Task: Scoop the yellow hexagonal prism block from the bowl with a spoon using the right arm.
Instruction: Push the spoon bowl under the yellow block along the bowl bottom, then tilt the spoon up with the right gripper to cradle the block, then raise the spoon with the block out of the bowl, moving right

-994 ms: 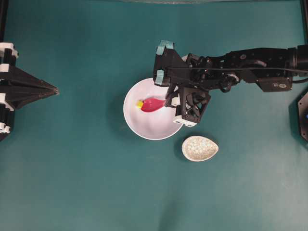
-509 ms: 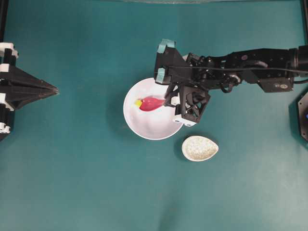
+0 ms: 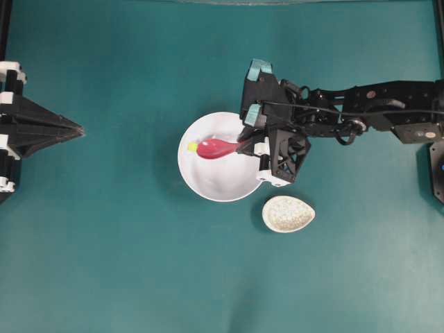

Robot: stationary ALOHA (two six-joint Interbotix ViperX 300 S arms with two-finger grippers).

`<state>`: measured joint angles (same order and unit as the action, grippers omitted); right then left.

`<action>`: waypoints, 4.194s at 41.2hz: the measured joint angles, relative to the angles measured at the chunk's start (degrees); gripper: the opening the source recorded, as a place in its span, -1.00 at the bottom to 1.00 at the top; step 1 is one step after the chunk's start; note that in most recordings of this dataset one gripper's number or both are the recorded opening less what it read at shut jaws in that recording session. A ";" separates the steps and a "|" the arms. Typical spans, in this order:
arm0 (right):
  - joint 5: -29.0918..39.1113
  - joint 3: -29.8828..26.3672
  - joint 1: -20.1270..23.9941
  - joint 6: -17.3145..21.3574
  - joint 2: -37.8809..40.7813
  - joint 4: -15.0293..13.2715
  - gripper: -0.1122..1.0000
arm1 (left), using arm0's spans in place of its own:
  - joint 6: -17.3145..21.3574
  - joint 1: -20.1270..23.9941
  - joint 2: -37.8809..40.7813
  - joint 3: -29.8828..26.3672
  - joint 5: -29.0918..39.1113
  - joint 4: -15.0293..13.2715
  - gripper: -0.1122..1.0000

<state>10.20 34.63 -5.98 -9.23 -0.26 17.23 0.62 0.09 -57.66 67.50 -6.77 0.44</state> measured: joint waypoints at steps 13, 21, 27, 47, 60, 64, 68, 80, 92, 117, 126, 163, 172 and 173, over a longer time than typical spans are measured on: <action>-0.53 0.09 0.00 0.00 0.00 0.00 -0.36 | 0.00 0.00 -0.09 0.00 0.00 0.00 -0.79; -0.44 0.09 0.09 0.00 0.00 0.00 -0.36 | 0.00 0.00 -0.09 0.00 -0.09 0.00 -0.79; -0.53 0.09 0.18 0.00 0.26 0.00 -0.36 | 0.00 0.00 -0.09 0.00 0.00 0.00 -0.79; -0.97 0.00 0.44 0.00 2.64 0.00 -0.36 | 0.09 0.00 -0.09 0.00 0.00 0.00 -0.79; -2.11 0.00 0.70 0.00 2.72 0.09 -0.36 | 0.09 0.00 -0.09 0.00 0.00 0.00 -0.79; -2.46 0.00 0.79 0.00 2.72 0.26 -0.36 | 0.09 0.00 -0.09 0.00 0.00 0.00 -0.79; -2.55 0.00 0.97 0.00 2.90 0.44 -0.36 | 0.09 0.00 -0.09 0.09 -0.09 0.00 -0.79; -5.36 0.09 1.49 0.00 3.25 0.53 -0.36 | 0.09 0.00 -0.09 0.00 0.00 0.00 -0.79; -6.42 0.09 1.49 0.00 3.08 0.62 -0.36 | 0.09 0.00 -0.09 0.00 0.00 0.00 -0.79; -8.35 8.44 1.41 -0.97 -16.79 -1.23 -0.36 | 0.09 0.00 -0.18 0.00 0.00 0.00 -0.79; -14.59 14.68 1.49 -1.14 -27.25 -2.02 -0.36 | 0.09 0.00 -0.62 0.00 -0.09 0.00 -0.79; -15.91 15.82 1.49 -0.97 -29.00 -2.02 -0.36 | 0.09 0.00 -3.60 -0.70 6.77 0.00 -0.79; -15.91 15.91 1.49 -0.88 -29.00 -2.02 -0.36 | 0.09 0.00 -3.69 -0.79 6.86 0.09 -0.79; -15.91 15.91 1.41 -0.88 -29.00 -2.02 -0.36 | 0.09 0.00 -3.69 -0.79 6.77 0.00 -0.79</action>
<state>-5.71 50.54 -4.57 -10.11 -29.27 15.21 0.70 0.09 -61.35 66.71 0.00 0.44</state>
